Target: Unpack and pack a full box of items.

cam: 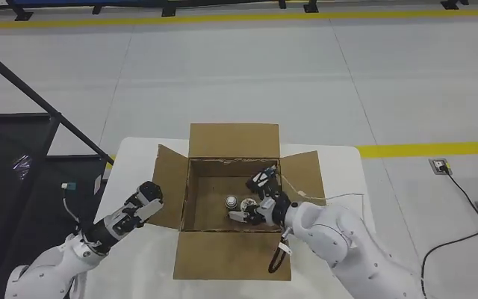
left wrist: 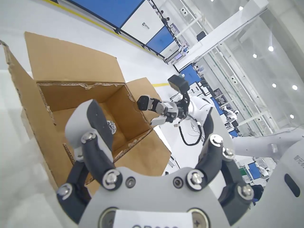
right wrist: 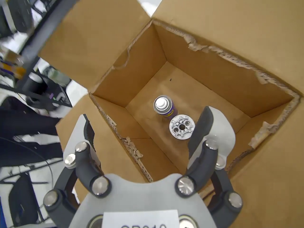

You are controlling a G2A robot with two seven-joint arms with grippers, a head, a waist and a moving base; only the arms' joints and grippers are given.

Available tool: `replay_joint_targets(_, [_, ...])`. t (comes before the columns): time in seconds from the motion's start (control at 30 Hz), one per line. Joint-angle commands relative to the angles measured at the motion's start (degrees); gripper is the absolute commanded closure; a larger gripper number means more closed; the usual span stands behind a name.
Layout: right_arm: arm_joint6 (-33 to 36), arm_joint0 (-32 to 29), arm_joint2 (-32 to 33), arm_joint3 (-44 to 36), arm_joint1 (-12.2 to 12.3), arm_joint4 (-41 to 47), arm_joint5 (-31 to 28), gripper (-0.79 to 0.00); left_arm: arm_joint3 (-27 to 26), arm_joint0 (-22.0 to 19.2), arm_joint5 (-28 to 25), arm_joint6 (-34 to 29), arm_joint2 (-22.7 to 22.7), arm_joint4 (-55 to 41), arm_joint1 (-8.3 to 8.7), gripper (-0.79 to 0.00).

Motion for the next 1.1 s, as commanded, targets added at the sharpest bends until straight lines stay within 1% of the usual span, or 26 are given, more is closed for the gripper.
replay_joint_targets(0.0, [2.08, 5.66, -6.46, 4.57, -1.88, -4.73, 1.93, -0.785, 0.89, 0.45, 1.80, 3.03, -0.49, -0.32, 0.05, -0.785])
replay_joint_targets(0.07, [3.59, 10.16, -11.35, 9.60, -4.01, -7.72, 5.09, -0.785, 1.63, 1.05, 2.65, 4.56, -1.67, -1.06, 0.17, -0.785])
replay_joint_targets(0.13, [3.61, 13.87, -15.33, 14.20, -6.28, -6.71, 4.18, -0.785, 2.28, 2.06, 2.49, 4.96, -3.00, -2.56, 0.33, -0.785])
replay_joint_targets(0.2, [3.27, 16.95, -17.92, 19.54, -8.43, -5.25, 4.24, -0.785, 2.91, 3.20, 2.11, 5.28, -4.43, -3.89, 0.49, -0.785])
replay_joint_targets(0.23, [3.09, 18.27, -19.14, 21.84, -9.48, -4.20, 3.20, -0.785, 3.22, 3.76, 1.99, 5.39, -5.02, -4.52, 0.56, -0.785])
replay_joint_targets(0.3, [2.60, 20.46, -20.82, 26.88, -11.45, -2.15, 2.55, -0.785, 3.71, 4.72, 2.07, 5.98, -6.04, -5.38, 0.68, -0.785])
replay_joint_targets(0.37, [2.10, 22.12, -22.41, 31.07, -13.32, -0.46, 1.35, -0.785, 3.71, 4.72, 2.07, 5.98, -6.04, -5.38, 0.68, -0.785])
replay_joint_targets(0.4, [2.18, 22.92, -23.00, 33.47, -14.18, -0.14, 1.92, -0.785, 3.71, 4.72, 2.07, 5.98, -6.04, -5.38, 0.68, -0.785])
replay_joint_targets(0.43, [2.36, 23.59, -23.78, 35.25, -15.06, -0.16, 2.57, -0.711, 3.71, 4.72, 2.07, 5.98, -6.04, -5.38, 0.68, -0.785])
replay_joint_targets(0.47, [2.46, 24.03, -24.42, 36.66, -15.91, 0.53, 2.14, -0.563, 3.71, 4.72, 2.07, 5.98, -6.04, -5.38, 0.68, -0.785])
replay_joint_targets(0.5, [2.77, 24.55, -24.80, 38.37, -16.64, 1.16, 1.91, -0.351, 3.71, 4.72, 2.07, 5.98, -6.04, -5.38, 0.68, -0.785])
replay_joint_targets(0.53, [3.26, 25.11, -25.26, 39.83, -17.34, 1.07, 2.38, -0.274, 3.71, 4.72, 2.07, 5.98, -6.04, -5.38, 0.68, -0.785])
replay_joint_targets(0.57, [3.59, 25.46, -25.77, 40.81, -18.01, 1.02, 2.50, -0.151, 3.71, 4.72, 2.07, 5.98, -6.04, -5.38, 0.68, -0.785])
replay_joint_targets(0.6, [3.85, 25.76, -26.14, 41.68, -18.59, 1.06, 2.43, 0.000, 3.71, 4.72, 2.07, 5.98, -6.04, -5.38, 0.68, -0.785])
replay_joint_targets(0.7, [4.28, 26.32, -26.68, 43.29, -19.86, 0.63, 2.63, 0.000, 3.71, 4.72, 2.07, 5.98, -6.04, -5.38, 0.68, -0.785])
replay_joint_targets(0.83, [4.45, 26.35, -26.42, 43.70, -20.70, -0.35, 3.86, 0.000, 3.71, 4.72, 2.07, 5.98, -6.04, -5.38, 0.68, -0.785])
replay_joint_targets(0.97, [5.07, 26.06, -25.59, 42.56, -20.80, -2.13, 5.27, 0.000, 3.71, 4.72, 2.07, 5.98, -6.04, -5.38, 0.68, -0.785])
replay_joint_targets(1.07, [5.84, 25.48, -24.42, 39.32, -20.31, -4.23, 7.09, 0.000, 3.71, 4.72, 2.07, 5.98, -6.04, -5.38, 0.68, -0.785])
